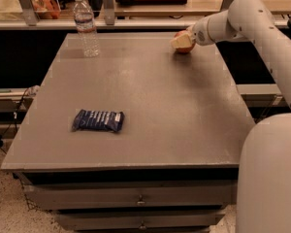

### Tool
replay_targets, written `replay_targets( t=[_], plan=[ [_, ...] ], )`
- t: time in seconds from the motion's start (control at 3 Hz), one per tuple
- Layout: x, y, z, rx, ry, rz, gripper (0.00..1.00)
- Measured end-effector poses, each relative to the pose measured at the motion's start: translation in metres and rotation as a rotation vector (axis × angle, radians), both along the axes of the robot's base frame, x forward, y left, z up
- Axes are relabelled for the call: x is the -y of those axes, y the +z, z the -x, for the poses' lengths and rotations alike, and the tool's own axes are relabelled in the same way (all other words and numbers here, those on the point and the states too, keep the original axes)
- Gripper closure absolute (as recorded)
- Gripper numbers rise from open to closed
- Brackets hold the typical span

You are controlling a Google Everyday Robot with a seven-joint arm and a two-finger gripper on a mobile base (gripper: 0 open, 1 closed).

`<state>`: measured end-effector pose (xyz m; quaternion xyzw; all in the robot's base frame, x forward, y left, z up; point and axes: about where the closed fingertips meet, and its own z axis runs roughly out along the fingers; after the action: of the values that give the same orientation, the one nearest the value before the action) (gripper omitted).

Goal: Move apple near rxbar blueberry

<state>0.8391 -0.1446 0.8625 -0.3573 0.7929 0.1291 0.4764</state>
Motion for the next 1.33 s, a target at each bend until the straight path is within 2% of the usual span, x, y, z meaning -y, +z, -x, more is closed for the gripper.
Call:
replay_targets(
  t=[0.33, 0.67, 1.0, 1.33],
  plan=[
    [-0.003, 0.002, 0.015, -0.010, 0.058, 0.005, 0.68],
    [-0.023, 0.024, 0.049, -0.019, 0.192, -0.009, 0.91],
    [-0.046, 0.043, 0.110, -0.072, 0.385, -0.039, 1.00],
    [-0.057, 0.064, 0.193, -0.072, 0.562, -0.042, 1.00]
  ],
)
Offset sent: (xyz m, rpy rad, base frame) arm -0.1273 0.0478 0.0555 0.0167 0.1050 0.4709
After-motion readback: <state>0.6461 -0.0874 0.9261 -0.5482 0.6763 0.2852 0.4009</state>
